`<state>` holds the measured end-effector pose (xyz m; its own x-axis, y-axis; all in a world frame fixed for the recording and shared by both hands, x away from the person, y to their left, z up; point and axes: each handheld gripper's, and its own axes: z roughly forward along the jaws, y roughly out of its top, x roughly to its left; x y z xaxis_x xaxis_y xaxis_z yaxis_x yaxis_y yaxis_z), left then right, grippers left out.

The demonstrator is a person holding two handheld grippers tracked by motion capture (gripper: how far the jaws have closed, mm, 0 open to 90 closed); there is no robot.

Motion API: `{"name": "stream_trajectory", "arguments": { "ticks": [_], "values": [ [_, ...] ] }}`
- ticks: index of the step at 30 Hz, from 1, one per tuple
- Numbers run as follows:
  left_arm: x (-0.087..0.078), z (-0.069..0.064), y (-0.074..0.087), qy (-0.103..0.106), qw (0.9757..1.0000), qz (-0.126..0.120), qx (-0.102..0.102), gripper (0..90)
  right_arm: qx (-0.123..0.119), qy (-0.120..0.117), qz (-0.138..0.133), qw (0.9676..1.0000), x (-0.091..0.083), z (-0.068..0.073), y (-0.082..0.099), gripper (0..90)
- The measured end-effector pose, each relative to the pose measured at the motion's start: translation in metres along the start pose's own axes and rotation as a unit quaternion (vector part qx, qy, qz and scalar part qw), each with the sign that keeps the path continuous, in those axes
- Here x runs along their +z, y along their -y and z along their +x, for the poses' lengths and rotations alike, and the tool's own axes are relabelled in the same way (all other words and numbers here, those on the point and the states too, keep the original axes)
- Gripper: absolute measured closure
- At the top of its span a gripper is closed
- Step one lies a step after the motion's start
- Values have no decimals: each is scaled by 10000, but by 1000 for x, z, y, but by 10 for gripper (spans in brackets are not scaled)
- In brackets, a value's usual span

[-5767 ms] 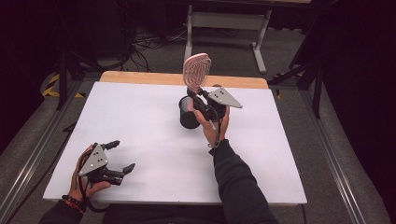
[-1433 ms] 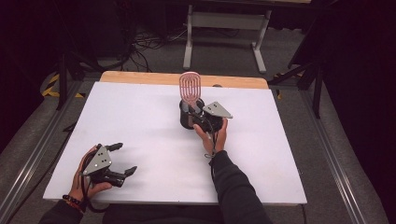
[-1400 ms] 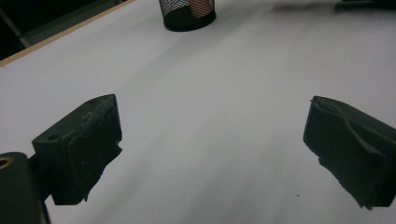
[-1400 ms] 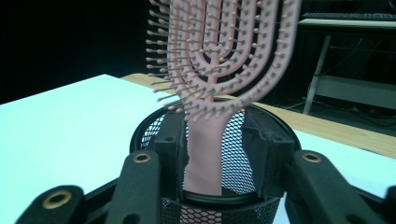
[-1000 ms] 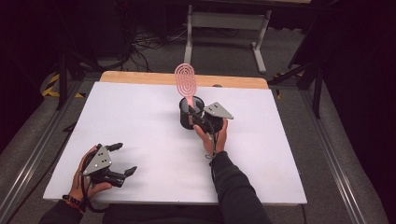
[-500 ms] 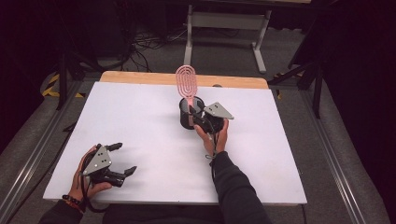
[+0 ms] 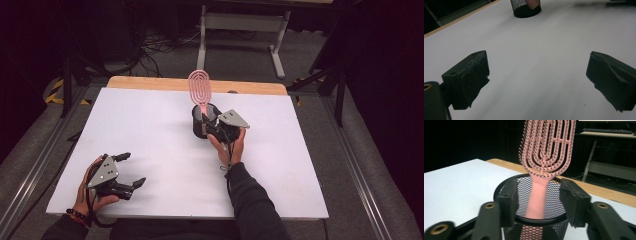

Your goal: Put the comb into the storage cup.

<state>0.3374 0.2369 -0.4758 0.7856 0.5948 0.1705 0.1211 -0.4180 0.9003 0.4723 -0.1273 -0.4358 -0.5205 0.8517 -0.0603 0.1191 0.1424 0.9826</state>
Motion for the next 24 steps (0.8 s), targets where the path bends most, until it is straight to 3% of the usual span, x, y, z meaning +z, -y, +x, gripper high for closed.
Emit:
{"name": "stream_trajectory", "arguments": {
  "ticks": [5, 12, 24],
  "values": [
    [0, 0, 0, -14, 10000, 0, 1, 53, -175, 24, 24, 9998, -1, 4, -3, 379],
    [0, 0, 0, -10, 10000, 1, -2, 52, -163, -45, 61, 9998, -3, 3, -5, 285],
    [1, 1, 0, 1, 10000, 15, -7, 52, -229, -15, 64, 9997, -7, 2, -6, 196]
  ]
}}
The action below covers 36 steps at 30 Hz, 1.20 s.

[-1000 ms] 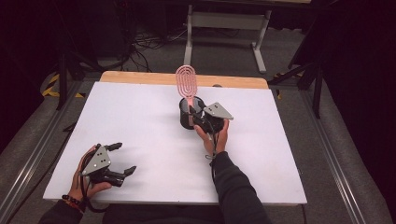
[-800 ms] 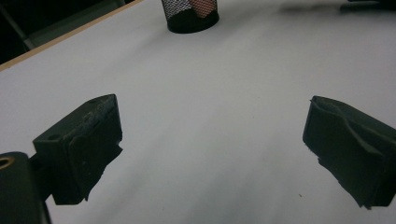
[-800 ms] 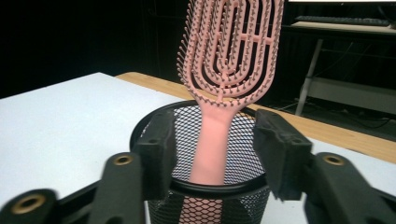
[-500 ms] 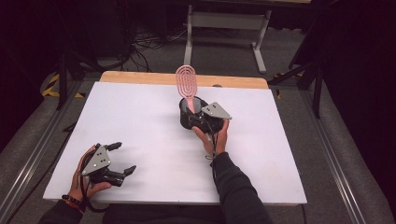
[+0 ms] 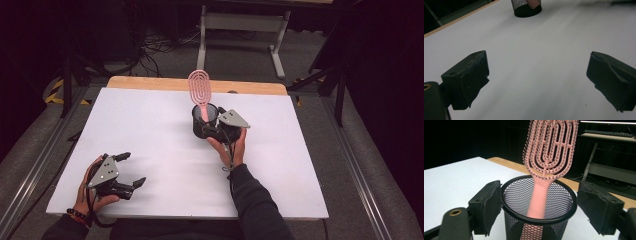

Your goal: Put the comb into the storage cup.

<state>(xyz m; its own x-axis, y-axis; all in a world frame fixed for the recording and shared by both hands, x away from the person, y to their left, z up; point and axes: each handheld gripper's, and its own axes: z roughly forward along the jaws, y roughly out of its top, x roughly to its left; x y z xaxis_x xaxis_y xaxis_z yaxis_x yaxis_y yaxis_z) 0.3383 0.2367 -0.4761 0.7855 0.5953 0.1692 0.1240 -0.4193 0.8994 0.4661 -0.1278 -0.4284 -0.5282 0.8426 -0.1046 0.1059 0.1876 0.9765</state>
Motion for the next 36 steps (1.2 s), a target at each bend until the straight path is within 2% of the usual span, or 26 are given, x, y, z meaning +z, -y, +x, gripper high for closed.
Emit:
{"name": "stream_trajectory", "arguments": {
  "ticks": [3, 15, 20, 25, 36],
  "values": [
    [0, 0, 0, -4, 10000, 10, 7, 52, -83, 52, 71, 9999, 0, 2, -1, 165],
    [0, 0, 0, -15, 10000, 17, 15, 52, -328, 21, 101, 9994, -6, 7, -6, 145],
    [0, 0, 0, -18, 10000, 15, 21, 53, -430, -82, 40, 9990, -10, 12, -8, 150],
    [1, 0, 0, -27, 10000, 30, 24, 53, -630, -173, 31, 9979, -16, 16, -8, 149],
    [1, -1, -1, -34, 10000, 29, 29, 52, -781, -262, -40, 9966, -32, 17, -10, 148]
  ]
}}
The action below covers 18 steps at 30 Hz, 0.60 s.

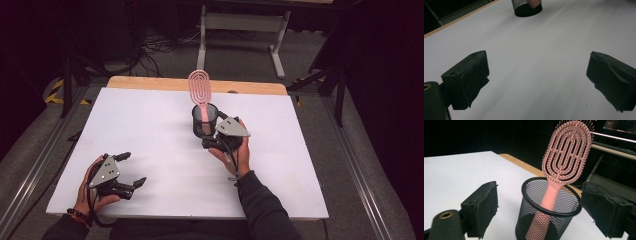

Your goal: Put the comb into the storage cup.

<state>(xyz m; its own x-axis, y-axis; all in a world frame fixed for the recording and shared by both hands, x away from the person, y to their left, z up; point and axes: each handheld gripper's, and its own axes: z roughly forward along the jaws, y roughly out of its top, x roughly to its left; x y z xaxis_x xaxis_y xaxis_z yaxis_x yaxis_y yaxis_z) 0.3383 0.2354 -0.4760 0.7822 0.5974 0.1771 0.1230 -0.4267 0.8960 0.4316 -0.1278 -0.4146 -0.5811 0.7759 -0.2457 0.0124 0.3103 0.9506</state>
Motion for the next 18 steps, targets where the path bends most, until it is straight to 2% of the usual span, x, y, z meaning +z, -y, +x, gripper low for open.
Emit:
{"name": "stream_trajectory", "arguments": {
  "ticks": [3, 9, 18],
  "values": [
    [0, 0, 0, -2, 10000, -13, 2, 53, -67, -27, 28, 10000, -5, -1, -2, 147],
    [-2, 1, 0, -9, 10000, -20, -1, 52, -27, -21, 22, 10000, -12, -5, -4, 147],
    [-2, 1, -1, -20, 10000, -35, 11, 53, -168, -53, -20, 9998, -21, -3, -8, 148]
  ]
}}
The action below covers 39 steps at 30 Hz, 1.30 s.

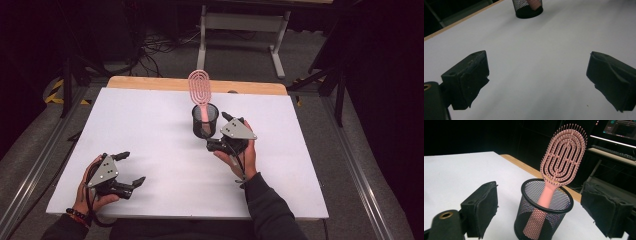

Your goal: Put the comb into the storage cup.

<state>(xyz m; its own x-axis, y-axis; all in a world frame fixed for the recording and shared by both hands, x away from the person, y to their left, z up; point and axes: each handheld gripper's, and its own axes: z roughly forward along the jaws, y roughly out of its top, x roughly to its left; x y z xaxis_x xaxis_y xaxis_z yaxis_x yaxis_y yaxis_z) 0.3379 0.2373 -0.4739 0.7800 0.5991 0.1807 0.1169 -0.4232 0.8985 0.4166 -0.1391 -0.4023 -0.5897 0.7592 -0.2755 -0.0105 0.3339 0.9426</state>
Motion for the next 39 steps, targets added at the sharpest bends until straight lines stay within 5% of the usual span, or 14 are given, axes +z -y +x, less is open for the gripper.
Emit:
{"name": "stream_trajectory", "arguments": {
  "ticks": [39],
  "values": [
    [-2, 0, -1, 1, 10000, -21, 32, 52, -294, -55, -80, 9995, -30, 2, -8, 146]
  ]
}}
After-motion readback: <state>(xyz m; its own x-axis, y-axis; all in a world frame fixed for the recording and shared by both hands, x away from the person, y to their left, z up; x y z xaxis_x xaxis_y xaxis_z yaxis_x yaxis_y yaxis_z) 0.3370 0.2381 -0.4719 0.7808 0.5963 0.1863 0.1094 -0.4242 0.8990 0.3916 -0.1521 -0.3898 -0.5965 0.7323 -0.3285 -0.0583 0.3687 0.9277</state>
